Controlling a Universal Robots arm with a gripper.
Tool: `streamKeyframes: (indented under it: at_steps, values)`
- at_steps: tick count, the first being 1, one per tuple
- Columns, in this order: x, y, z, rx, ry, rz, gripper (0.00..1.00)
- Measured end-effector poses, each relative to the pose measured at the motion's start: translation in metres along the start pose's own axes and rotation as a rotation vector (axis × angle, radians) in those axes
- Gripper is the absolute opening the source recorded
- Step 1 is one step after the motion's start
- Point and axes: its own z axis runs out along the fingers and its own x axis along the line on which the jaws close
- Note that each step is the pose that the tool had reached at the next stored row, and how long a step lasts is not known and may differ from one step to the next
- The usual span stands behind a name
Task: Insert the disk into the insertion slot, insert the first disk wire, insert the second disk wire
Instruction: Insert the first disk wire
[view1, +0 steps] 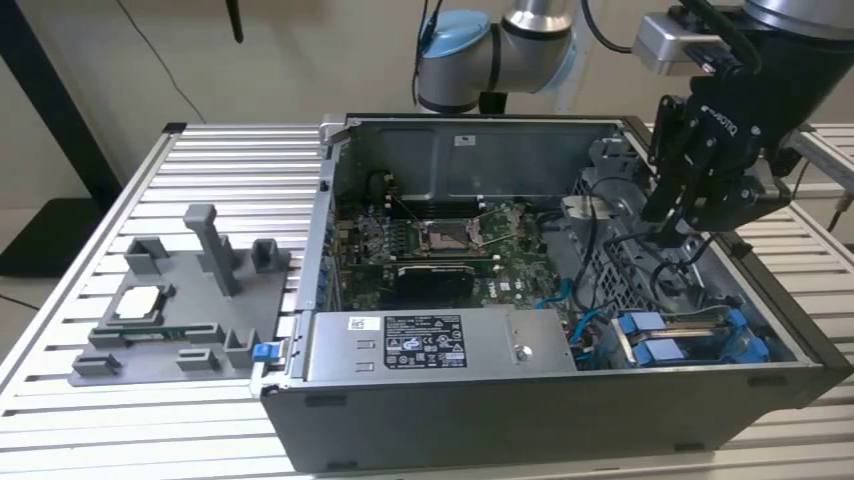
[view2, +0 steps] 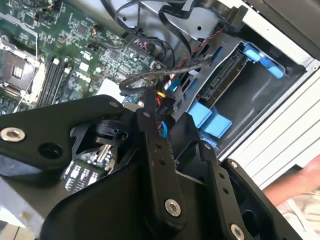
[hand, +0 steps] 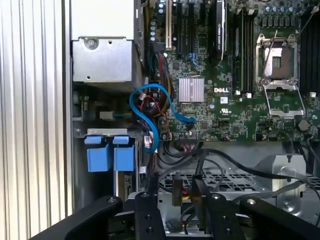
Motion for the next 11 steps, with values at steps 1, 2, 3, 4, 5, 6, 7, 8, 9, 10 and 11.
streamKeyframes:
  at_steps: [1, 2, 3, 4, 5, 6, 7, 8, 9, 10, 11]
  values:
    - [0.0, 0.0, 0.0003, -0.0004, -0.014, 0.002, 1.0]
    - [0.0001, -0.0001, 0.0007, -0.0007, -0.0251, 0.004, 1.0]
    - [0.0001, -0.0001, 0.001, -0.0008, -0.0295, 0.006, 1.0]
    - [0.0001, -0.0002, 0.0012, -0.0008, -0.032, 0.008, 0.0]
    - [0.0002, -0.0002, 0.0014, -0.0007, -0.0332, 0.009, 0.0]
    - [0.0003, -0.0005, 0.0014, -0.0007, -0.0338, 0.01, 0.0]
    - [0.0004, -0.0007, 0.0015, -0.0007, -0.0344, 0.01, 0.0]
    - [0.0005, -0.0007, 0.0016, -0.0007, -0.0349, 0.011, 0.0]
    - [0.0006, -0.0009, 0.0017, -0.0006, -0.0351, 0.011, 0.0]
    - [0.0006, -0.001, 0.0017, -0.0007, -0.0352, 0.011, 0.0]
    - [0.0006, -0.0011, 0.0017, -0.0006, -0.0351, 0.011, 0.0]
